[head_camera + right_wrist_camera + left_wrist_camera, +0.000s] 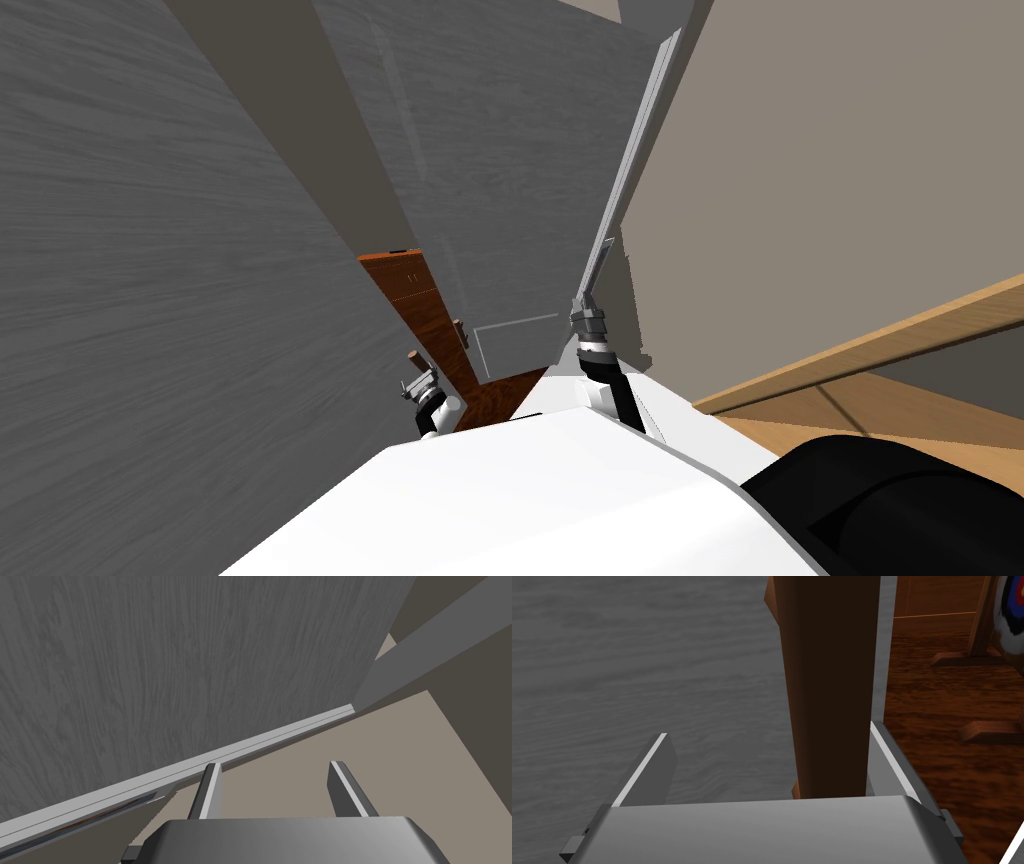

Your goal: Push the door open

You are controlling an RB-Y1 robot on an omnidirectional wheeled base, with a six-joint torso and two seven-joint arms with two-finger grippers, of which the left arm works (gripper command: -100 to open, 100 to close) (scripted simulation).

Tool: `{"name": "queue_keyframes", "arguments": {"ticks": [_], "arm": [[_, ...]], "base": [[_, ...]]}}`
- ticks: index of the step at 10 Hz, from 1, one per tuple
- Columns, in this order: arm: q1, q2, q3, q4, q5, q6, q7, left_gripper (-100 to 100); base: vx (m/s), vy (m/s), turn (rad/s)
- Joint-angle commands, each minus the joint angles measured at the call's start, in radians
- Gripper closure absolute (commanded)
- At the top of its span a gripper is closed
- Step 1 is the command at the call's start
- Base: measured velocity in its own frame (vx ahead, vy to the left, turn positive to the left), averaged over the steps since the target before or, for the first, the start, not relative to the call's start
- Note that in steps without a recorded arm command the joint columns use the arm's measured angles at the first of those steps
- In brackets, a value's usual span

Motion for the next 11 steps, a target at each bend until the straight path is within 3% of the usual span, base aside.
{"name": "queue_keyframes", "arguments": {"ticks": [1, 7, 11], "arm": [[-0.003, 0.03, 0.019, 0.029, 0.003, -0.036, 0.013, 100], [-0.003, 0.03, 0.019, 0.029, 0.003, -0.036, 0.013, 100], [-0.009, 0.033, 0.044, 0.037, 0.009, -0.049, 0.009, 100]], "base": [[0.02, 0.021, -0.029], [0.0, 0.004, 0.0], [0.015, 0.024, -0.031]]}}
